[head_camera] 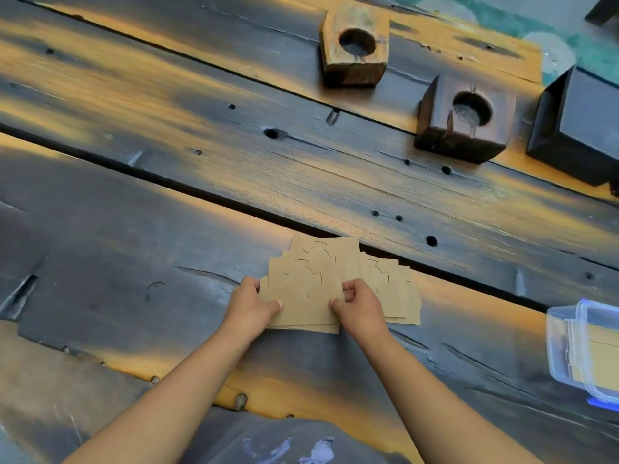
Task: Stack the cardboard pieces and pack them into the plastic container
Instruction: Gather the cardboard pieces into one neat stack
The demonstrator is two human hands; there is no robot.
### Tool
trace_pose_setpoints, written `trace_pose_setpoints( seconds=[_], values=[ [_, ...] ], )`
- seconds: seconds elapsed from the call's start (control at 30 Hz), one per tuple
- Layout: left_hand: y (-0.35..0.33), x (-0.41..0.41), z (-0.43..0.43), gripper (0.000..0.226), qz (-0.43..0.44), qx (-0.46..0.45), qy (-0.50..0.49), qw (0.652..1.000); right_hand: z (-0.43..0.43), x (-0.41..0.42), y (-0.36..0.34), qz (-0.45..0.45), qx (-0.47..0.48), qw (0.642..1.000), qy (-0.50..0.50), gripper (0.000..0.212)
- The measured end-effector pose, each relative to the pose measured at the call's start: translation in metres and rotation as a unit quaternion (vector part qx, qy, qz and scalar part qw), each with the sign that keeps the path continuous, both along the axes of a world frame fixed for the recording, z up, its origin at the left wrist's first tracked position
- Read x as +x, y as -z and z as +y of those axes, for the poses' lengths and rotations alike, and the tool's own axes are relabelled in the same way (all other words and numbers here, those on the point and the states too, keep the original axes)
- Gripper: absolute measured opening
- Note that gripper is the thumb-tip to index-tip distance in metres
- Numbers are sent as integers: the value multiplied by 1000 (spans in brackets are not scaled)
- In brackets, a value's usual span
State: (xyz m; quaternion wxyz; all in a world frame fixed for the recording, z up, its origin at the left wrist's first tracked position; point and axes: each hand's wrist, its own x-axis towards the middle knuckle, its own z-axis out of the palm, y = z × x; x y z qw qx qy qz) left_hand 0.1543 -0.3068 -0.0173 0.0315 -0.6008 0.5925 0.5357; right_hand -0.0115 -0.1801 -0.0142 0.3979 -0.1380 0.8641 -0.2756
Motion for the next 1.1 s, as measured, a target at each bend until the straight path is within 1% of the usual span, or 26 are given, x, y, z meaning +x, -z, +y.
trace_pose_setpoints(
  seconds=[0.27,0.4,0.57,0.63,0.7,0.77,0.87,0.9,0.97,1.1],
  values=[
    [0,-49,-37,49,-18,-38,69,997,-21,-32,-1,20,0,999,43,30],
    [7,-61,-44,53,-43,-35,116,992,-27,-40,3,5,28,999,29,29],
    [12,-60,-47,55,-52,-31,132,989,-27,-47,6,36,56,998,-1,24],
    [12,-58,-50,62,-49,-19,114,992,-26,-52,6,45,57,997,7,29],
    [12,-59,-54,67,-43,-2,90,995,-27,-56,5,43,64,997,15,42],
    [10,-62,-54,62,-40,5,86,995,-28,-59,6,25,72,997,18,51],
    [7,-67,-49,39,-48,-18,117,992,-30,-60,6,7,79,996,30,55],
    [6,-68,-46,37,-51,-22,122,991,-31,-60,6,6,82,996,31,55],
    [6,-69,-40,37,-49,-15,114,992,-32,-59,7,3,84,996,31,57],
    [4,-72,-27,39,-22,20,52,998,-31,-54,9,-18,76,996,30,63]
  ],
)
